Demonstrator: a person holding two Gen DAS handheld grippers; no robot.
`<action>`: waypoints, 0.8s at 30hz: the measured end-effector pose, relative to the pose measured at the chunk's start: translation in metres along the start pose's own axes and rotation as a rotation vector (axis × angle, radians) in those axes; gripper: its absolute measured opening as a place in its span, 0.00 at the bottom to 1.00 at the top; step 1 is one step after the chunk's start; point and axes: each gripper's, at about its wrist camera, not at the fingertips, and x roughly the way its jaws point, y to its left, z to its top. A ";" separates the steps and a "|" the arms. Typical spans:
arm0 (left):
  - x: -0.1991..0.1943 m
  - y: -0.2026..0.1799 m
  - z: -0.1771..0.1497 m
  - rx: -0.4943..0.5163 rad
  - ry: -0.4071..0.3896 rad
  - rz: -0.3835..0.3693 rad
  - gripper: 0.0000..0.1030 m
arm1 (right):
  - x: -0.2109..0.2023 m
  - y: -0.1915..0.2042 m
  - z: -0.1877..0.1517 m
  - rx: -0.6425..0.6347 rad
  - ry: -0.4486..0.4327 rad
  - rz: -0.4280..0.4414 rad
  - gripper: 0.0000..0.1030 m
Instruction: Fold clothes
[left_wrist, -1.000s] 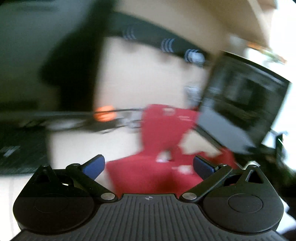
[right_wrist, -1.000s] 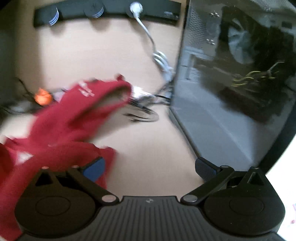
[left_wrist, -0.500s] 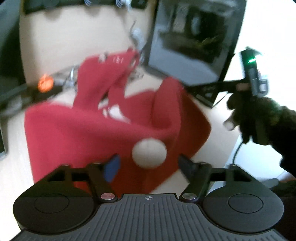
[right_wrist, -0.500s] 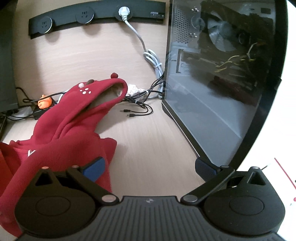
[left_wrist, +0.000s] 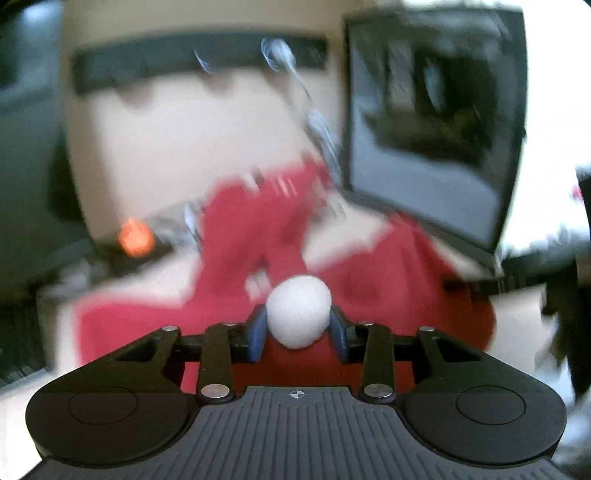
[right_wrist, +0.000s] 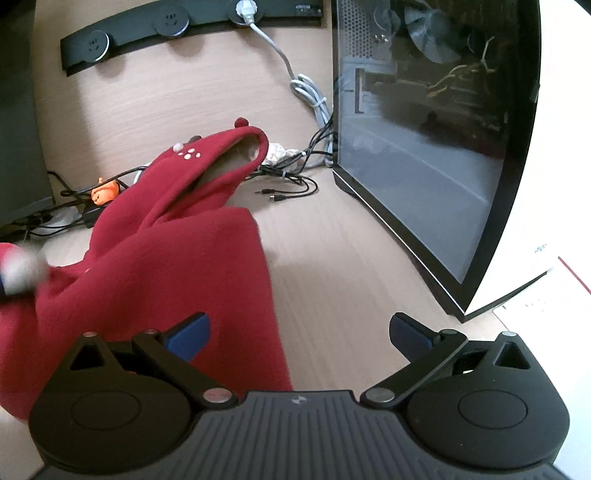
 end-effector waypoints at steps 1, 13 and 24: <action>-0.013 0.000 0.011 -0.001 -0.051 -0.005 0.39 | -0.001 0.001 -0.001 0.003 -0.001 0.004 1.00; 0.030 0.031 -0.045 -0.094 0.201 -0.028 0.72 | 0.008 0.016 0.006 -0.034 -0.005 0.031 1.00; 0.063 0.005 -0.053 -0.002 0.242 0.004 0.50 | 0.019 0.025 0.015 -0.064 0.000 0.044 1.00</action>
